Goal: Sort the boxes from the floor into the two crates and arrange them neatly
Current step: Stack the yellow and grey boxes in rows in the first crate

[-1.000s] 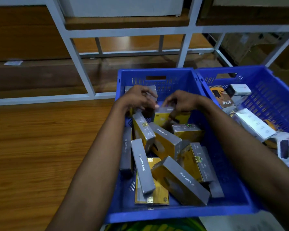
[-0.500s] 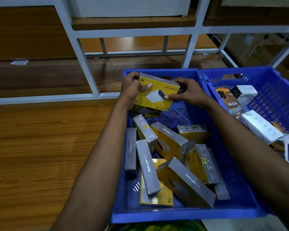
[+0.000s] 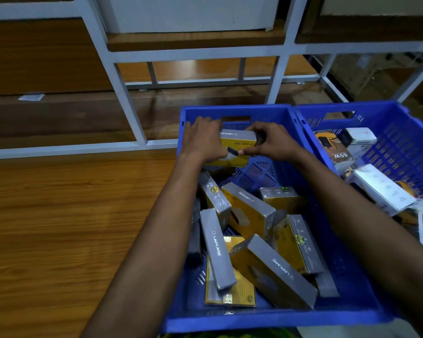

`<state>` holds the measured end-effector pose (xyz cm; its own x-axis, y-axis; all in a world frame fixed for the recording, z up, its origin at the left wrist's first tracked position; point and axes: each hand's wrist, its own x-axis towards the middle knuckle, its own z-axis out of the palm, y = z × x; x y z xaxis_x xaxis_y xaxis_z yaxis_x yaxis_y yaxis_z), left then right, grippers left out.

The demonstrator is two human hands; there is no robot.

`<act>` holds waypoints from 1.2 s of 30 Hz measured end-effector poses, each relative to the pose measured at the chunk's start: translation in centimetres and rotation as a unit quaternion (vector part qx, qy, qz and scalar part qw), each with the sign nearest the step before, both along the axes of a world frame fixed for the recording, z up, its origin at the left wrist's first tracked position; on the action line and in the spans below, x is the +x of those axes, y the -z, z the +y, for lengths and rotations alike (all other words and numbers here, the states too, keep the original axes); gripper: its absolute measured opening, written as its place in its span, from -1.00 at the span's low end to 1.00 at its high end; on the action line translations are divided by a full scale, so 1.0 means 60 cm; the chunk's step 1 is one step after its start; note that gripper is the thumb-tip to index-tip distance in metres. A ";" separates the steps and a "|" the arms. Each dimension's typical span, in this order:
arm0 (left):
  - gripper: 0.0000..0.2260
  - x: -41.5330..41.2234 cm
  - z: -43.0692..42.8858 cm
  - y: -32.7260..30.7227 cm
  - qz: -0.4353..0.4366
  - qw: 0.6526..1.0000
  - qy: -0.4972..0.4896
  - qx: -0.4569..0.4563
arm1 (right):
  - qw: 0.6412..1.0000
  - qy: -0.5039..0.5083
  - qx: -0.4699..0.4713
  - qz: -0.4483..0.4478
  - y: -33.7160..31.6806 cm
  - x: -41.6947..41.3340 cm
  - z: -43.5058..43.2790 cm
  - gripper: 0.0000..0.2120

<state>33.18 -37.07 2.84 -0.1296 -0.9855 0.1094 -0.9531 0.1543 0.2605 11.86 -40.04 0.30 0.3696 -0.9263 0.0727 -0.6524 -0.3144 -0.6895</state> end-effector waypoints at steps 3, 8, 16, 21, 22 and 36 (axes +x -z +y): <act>-0.47 -0.005 -0.002 0.008 -0.020 0.999 0.024 0.015 | 0.999 -0.016 -0.015 0.046 0.004 0.005 -0.003 -0.55; -0.51 -0.013 -0.005 0.021 -0.014 1.000 0.017 0.020 | 0.993 -0.022 -0.022 0.113 0.008 0.016 -0.006 -0.47; -0.44 -0.004 -0.013 0.022 -0.039 0.999 0.001 0.019 | 0.995 -0.011 0.024 0.096 0.021 0.016 -0.005 -0.50; -0.45 0.001 -0.013 0.033 -0.005 0.998 -0.039 0.046 | 0.993 0.017 0.090 0.072 0.023 0.005 -0.004 -0.60; -0.46 0.000 -0.014 0.034 0.007 0.998 -0.049 0.051 | 0.993 0.019 0.095 0.067 0.023 0.004 -0.004 -0.62; -0.58 -0.027 -0.011 0.070 0.073 0.985 -0.132 0.087 | 0.986 0.013 0.124 0.109 0.023 0.015 0.003 -0.71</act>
